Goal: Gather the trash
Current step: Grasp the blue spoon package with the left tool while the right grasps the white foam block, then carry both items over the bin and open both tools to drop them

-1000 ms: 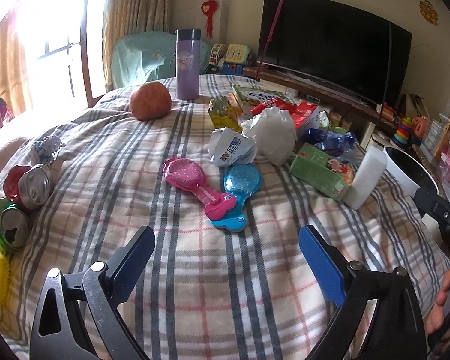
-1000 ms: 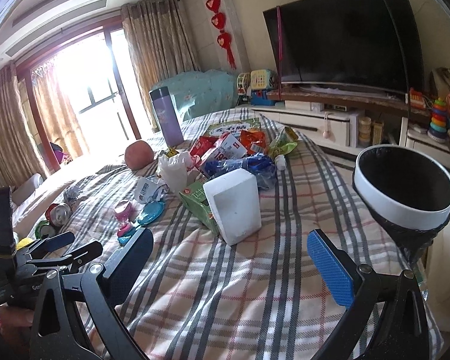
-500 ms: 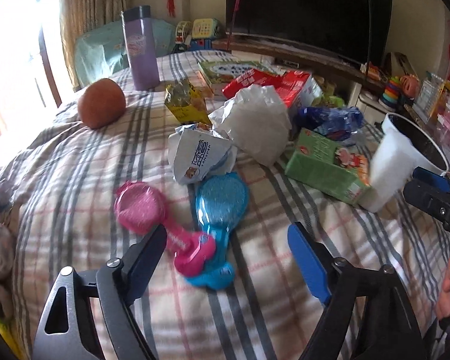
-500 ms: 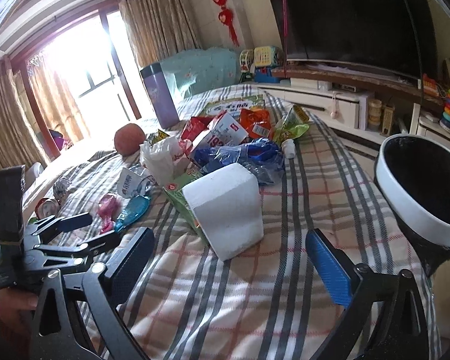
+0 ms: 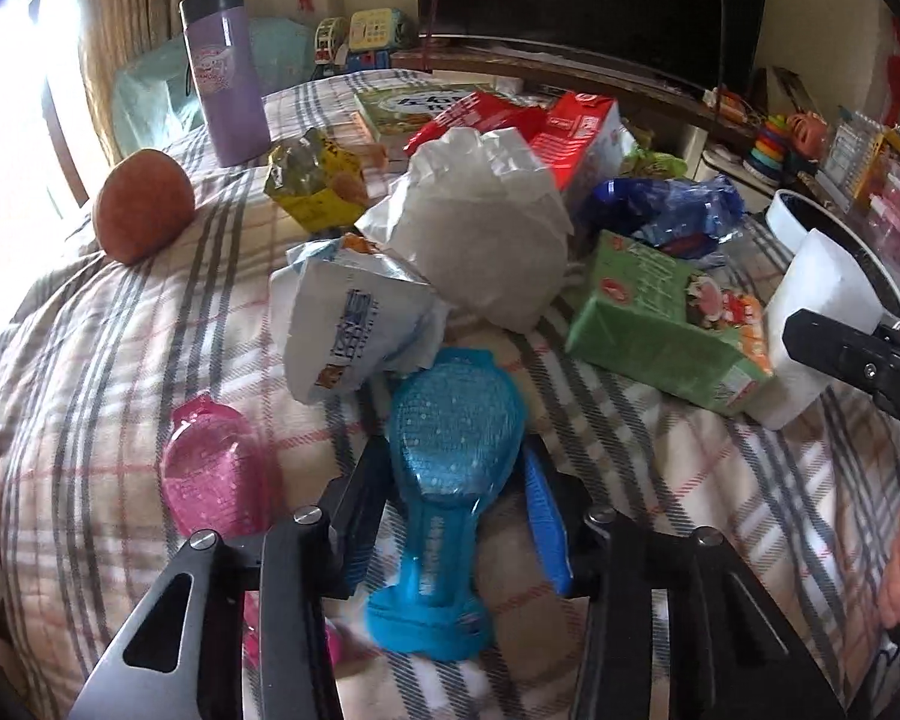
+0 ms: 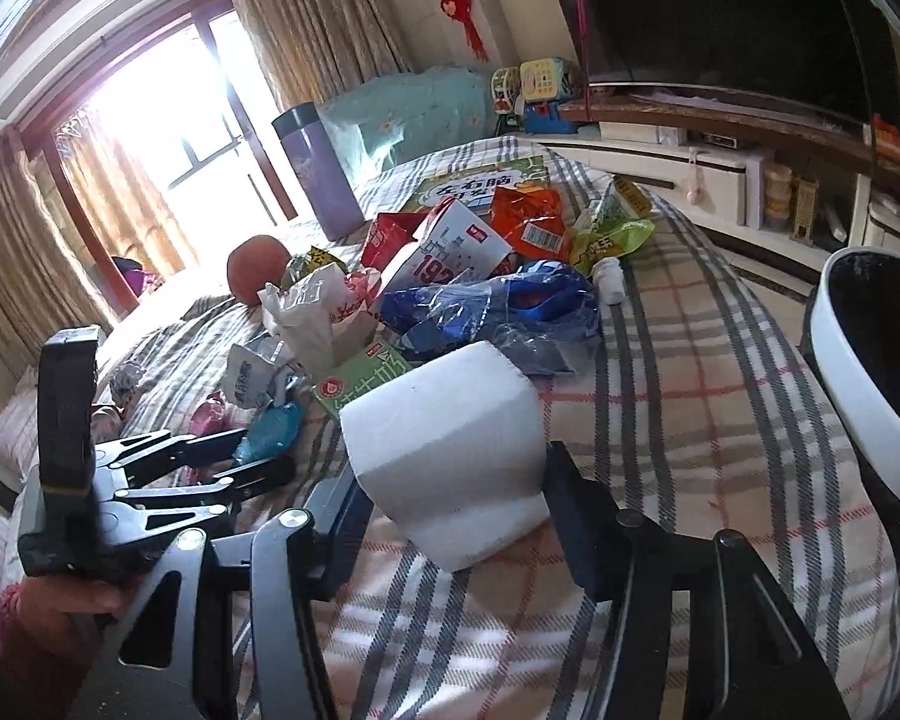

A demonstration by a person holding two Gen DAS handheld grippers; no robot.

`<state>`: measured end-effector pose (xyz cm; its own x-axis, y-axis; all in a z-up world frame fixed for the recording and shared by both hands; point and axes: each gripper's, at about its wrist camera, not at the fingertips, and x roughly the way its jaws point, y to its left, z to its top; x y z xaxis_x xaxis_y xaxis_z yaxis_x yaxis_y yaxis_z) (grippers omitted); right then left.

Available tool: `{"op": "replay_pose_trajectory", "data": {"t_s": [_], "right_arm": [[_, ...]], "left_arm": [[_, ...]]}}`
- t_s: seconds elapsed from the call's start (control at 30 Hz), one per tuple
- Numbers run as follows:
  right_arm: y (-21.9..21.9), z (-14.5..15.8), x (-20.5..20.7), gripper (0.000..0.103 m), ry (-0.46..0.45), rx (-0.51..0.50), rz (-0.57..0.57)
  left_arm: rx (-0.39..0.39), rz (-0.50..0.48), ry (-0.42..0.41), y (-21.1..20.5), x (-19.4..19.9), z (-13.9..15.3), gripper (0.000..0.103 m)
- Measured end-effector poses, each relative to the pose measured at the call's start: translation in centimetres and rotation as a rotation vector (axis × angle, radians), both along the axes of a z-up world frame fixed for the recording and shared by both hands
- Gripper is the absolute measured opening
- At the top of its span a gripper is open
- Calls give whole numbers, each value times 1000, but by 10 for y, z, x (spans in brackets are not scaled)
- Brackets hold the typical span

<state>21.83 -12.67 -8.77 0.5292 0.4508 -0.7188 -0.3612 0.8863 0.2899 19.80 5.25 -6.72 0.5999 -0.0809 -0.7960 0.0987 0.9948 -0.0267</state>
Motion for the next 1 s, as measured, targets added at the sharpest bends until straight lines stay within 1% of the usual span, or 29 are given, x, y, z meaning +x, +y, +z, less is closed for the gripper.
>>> {"op": "replay_pose_trajectory", "data": {"t_s": [0.17,0.37,0.63,0.9,1.0], "right_arm": [[-9,6,-8,54,-11,36,-9],[-31,11,-18,54,-4,67,-47],[-67,18,-30,54,-2,82,-114],[-111,27,-33,54,-24,85,-203],[-129,32,-33,54,-35,87,-237]], "left_arm": [[-97,-11,-4,-2,-8,6,40],[-155,-63,-39,-18,-24,21,39],[-183,-156,-57,-46,-33,32,39],[-206,-221,-50,-72,-13,33,39],[-203,-247,-53,-85,-4,35,39]]}}
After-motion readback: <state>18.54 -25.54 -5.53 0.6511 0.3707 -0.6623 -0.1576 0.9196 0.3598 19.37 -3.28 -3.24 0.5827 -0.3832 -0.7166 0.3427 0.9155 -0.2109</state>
